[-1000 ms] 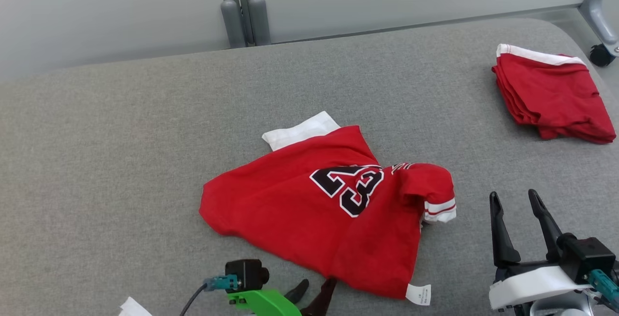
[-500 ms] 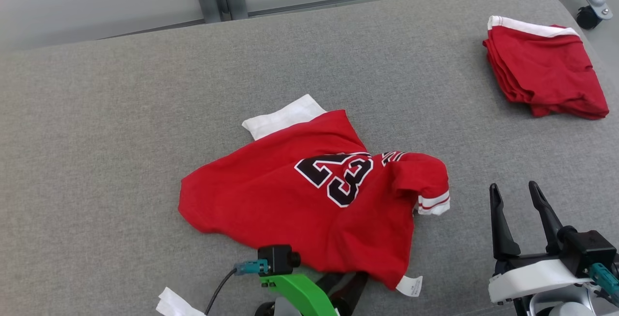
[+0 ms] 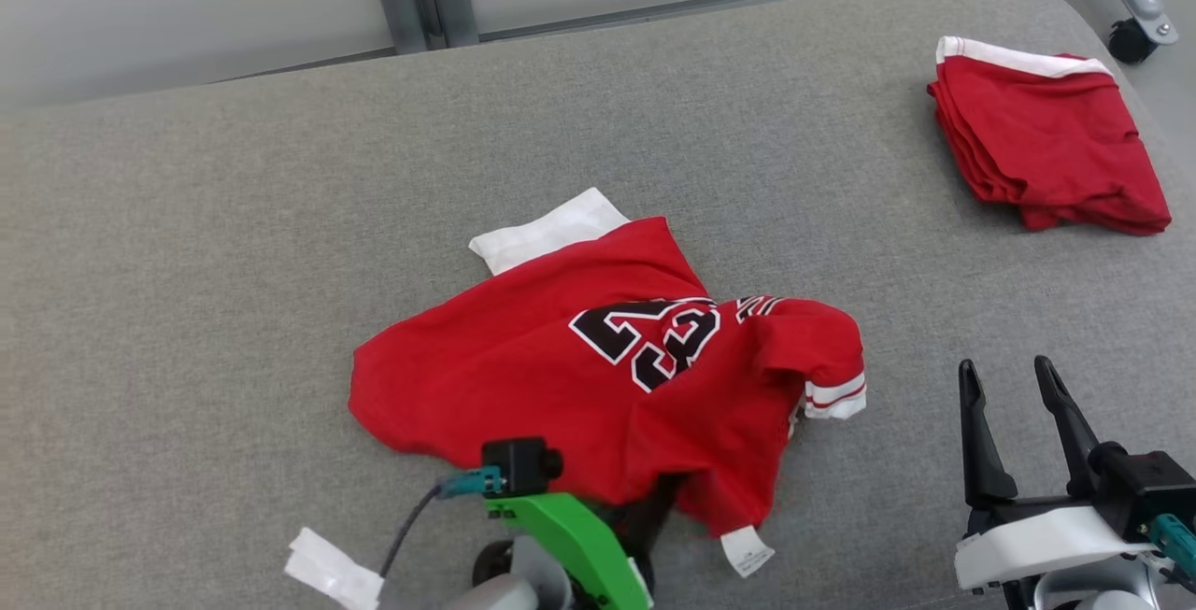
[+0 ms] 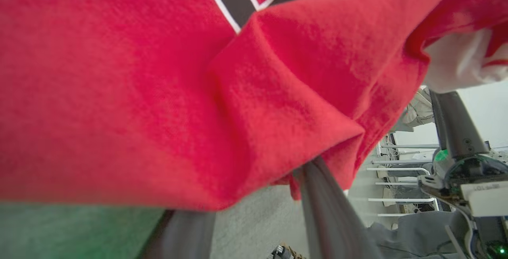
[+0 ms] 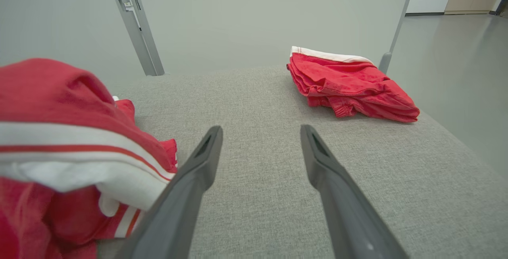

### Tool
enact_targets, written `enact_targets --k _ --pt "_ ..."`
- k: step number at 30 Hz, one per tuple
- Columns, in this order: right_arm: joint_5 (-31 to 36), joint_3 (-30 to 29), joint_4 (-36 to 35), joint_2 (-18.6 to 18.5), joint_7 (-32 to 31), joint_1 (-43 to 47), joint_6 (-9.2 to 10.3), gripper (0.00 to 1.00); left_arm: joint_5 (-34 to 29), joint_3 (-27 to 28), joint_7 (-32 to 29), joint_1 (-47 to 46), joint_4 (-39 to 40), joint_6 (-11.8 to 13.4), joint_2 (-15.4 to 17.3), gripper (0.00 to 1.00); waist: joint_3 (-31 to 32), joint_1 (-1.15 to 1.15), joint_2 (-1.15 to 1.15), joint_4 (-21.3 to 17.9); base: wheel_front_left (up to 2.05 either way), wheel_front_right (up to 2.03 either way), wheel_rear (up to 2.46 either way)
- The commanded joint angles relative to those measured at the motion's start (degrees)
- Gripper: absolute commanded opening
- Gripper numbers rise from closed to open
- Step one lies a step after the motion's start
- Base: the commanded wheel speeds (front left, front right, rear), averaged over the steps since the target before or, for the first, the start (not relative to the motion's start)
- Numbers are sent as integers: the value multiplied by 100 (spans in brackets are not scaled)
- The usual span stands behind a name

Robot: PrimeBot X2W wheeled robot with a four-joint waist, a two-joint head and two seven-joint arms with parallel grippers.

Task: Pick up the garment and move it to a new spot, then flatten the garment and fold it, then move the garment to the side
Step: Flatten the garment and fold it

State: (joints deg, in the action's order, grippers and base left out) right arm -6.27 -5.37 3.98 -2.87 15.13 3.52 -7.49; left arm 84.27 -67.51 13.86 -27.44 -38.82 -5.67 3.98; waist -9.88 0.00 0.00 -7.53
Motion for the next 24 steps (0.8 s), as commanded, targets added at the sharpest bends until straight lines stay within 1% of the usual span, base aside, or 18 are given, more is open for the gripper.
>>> enact_targets --k 1,3,5,7,9,10,11,12,13,15,17,19,20,21,22,24 --pt "-13 -41 18 -8 1 101 0 100 -66 34 -17 82 54 1 470 0 162 0 0 152 0 0 0" --pt "-53 -98 31 -8 1 194 0 100 -116 -23 -117 189 544 82 852 0 282 0 0 271 0 0 0" --pt "-95 -139 31 -9 0 266 0 100 -182 -63 -217 257 1268 239 1389 0 377 0 0 400 0 0 0" --pt "-147 -164 19 -6 1 325 0 100 -282 -49 -334 256 2126 538 1998 0 447 0 0 538 0 0 0" --pt "-204 -168 24 -9 1 367 0 100 -413 -34 -493 222 3048 933 2696 0 509 0 0 678 0 0 0" --pt "-219 -150 31 -8 1 369 0 100 -494 -34 -625 168 3545 1165 3101 0 528 0 0 746 0 0 0" --pt "-243 -132 33 -7 1 370 0 100 -538 -41 -744 122 3917 1334 3389 0 536 0 0 796 0 0 0" --pt "-257 -113 47 -7 1 368 0 100 -580 -46 -928 54 4364 1538 3735 0 544 0 0 856 0 0 0" --pt "-262 -112 57 -8 1 358 1 100 -613 -60 -1086 11 4674 1668 3981 0 550 0 0 897 0 0 0" --pt "-277 -93 86 -10 1 332 0 100 -815 -138 -1539 -152 5209 1984 4634 0 574 0 0 965 0 0 0" --pt "-287 -90 101 -9 1 294 0 100 -1067 -253 -1970 -317 5479 2198 5076 0 571 0 0 994 0 0 0" --pt "-303 -99 116 -9 1 269 0 100 -1118 -313 -2253 -357 5611 2313 5228 0 572 0 0 1020 0 0 0" --pt "-308 -90 127 -9 1 261 0 100 -1105 -333 -2352 -342 5615 2348 5278 7 573 0 0 1017 0 0 0" --pt "-315 -67 147 -9 1 263 0 100 -1123 -366 -2456 -291 5581 2375 5303 51 580 0 0 1000 0 0 0" --pt "-321 -45 165 -9 1 257 0 100 -1172 -400 -2542 -221 5547 2390 5302 100 589 0 0 975 0 0 0" --pt "-343 -53 174 -12 1 254 0 100 -1183 -464 -2623 -31 5481 2379 5221 100 591 0 0 917 0 0 0"
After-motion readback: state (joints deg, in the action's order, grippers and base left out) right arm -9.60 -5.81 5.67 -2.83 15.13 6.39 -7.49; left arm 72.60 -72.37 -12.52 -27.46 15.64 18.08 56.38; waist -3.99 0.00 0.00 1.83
